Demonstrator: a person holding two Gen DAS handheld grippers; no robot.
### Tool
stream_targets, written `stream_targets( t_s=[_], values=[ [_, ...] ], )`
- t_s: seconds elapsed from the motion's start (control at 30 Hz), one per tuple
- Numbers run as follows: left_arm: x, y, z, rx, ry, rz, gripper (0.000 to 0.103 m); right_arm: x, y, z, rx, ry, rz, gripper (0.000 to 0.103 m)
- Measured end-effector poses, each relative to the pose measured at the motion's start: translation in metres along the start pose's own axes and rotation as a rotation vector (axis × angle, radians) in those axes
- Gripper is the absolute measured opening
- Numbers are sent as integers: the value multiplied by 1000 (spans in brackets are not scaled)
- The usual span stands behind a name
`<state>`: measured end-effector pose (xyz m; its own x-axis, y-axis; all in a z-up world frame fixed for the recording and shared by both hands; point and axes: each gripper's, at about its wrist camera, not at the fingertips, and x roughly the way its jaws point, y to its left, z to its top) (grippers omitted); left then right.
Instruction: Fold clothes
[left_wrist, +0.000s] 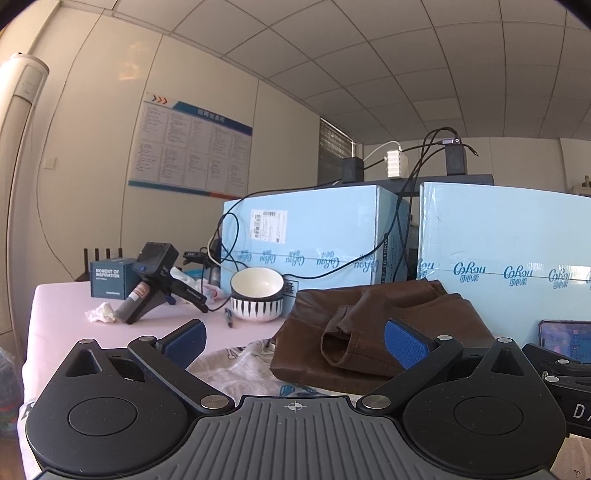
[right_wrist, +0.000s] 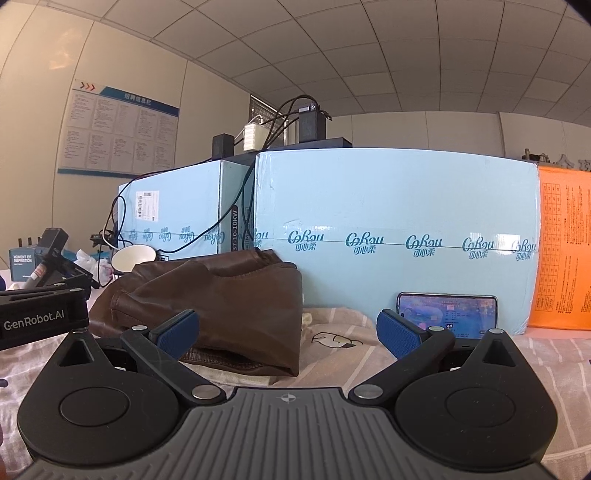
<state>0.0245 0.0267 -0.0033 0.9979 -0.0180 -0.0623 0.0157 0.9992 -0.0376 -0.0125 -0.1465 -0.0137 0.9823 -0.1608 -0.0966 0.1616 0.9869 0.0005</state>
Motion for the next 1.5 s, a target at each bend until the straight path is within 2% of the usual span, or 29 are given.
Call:
stream_targets(
  t_s=[0.67, 1.5],
  values=[
    [1, -1, 0, 1, 11, 10, 103, 5, -3, 0, 22, 37, 39, 103],
    [3, 1, 0, -8, 14, 16, 103, 6, -6, -2, 41, 55, 48, 103]
  ],
)
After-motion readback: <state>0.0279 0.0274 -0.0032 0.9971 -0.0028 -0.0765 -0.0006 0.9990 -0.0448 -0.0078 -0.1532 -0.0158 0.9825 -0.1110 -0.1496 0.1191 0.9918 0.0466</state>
